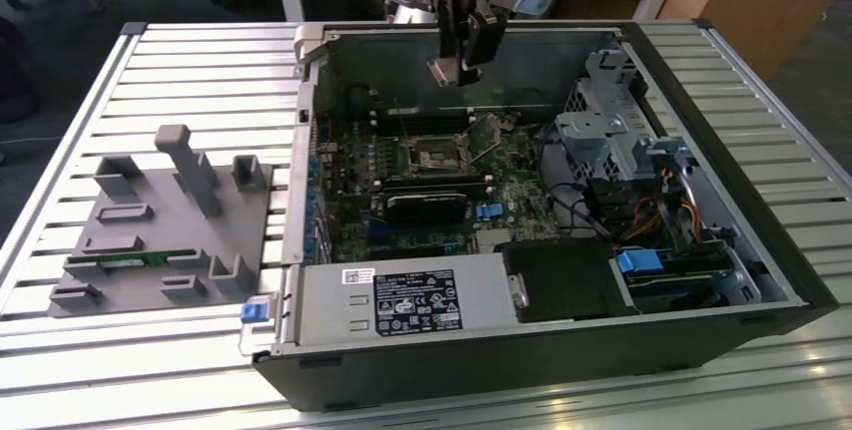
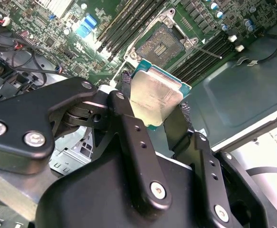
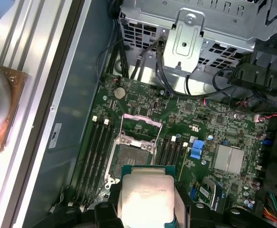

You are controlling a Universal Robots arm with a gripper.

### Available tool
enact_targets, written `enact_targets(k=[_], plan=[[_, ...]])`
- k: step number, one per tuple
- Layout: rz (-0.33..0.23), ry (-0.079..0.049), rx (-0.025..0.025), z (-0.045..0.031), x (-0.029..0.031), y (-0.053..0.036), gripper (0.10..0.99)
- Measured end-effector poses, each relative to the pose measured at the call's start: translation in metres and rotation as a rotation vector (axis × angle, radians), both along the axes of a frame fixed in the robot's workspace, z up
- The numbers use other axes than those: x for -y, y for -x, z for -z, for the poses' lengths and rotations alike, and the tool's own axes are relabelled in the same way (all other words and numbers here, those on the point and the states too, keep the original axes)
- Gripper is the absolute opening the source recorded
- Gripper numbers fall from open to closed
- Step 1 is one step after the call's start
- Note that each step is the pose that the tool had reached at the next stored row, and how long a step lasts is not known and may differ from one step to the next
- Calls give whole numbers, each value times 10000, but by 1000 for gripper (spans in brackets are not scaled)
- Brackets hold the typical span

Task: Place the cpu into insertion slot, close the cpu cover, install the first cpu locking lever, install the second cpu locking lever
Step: 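Place the cpu into insertion slot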

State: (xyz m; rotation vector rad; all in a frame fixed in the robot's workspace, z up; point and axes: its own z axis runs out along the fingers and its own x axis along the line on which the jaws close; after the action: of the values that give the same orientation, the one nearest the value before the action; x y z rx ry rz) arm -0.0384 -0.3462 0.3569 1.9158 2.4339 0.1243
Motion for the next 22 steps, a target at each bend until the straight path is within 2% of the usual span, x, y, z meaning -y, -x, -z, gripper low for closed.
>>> enact_targets(k=[22], plan=[[7,0,0,61,0,0,525]])
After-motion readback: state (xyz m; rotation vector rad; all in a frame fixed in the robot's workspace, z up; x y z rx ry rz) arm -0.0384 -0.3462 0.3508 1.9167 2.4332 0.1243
